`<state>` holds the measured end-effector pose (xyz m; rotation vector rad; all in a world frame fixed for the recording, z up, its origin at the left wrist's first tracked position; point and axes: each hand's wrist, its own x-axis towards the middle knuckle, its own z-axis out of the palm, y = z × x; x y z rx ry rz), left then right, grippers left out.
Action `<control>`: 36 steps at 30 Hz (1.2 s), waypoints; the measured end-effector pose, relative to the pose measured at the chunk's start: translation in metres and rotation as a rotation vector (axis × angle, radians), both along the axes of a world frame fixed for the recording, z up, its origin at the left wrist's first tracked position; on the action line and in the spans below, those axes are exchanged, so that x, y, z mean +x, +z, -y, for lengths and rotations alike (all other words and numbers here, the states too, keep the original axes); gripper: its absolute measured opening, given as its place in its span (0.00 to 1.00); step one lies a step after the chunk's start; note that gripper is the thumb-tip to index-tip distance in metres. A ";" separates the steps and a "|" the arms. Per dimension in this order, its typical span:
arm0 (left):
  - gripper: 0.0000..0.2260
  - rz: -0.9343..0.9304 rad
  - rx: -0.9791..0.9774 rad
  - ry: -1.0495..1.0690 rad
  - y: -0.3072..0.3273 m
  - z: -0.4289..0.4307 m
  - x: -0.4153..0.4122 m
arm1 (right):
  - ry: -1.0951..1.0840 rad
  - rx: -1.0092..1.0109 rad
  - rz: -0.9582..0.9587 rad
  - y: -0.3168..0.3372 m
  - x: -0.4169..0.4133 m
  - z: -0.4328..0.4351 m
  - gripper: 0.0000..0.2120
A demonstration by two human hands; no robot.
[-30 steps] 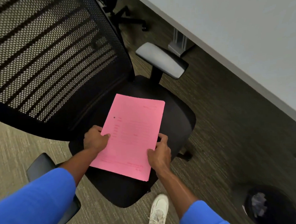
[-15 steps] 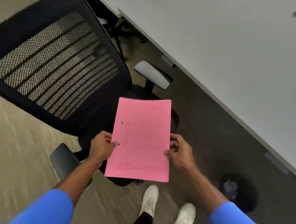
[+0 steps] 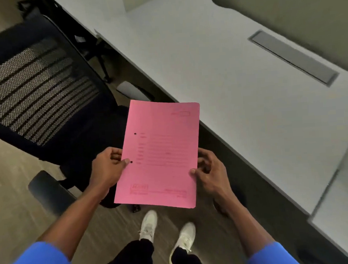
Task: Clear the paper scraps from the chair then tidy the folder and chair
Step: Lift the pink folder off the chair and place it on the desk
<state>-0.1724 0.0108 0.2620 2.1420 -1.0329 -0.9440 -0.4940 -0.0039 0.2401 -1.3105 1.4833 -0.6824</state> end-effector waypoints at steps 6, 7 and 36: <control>0.12 -0.051 -0.086 -0.059 0.027 0.010 -0.057 | -0.068 -0.043 0.013 0.023 -0.056 -0.007 0.30; 0.13 -0.057 -0.095 -0.072 0.029 0.012 -0.066 | -0.076 -0.054 0.013 0.025 -0.064 -0.005 0.30; 0.22 -0.036 -0.124 -0.462 0.064 0.338 -0.061 | -0.388 -0.140 -0.125 0.061 -0.045 0.236 0.28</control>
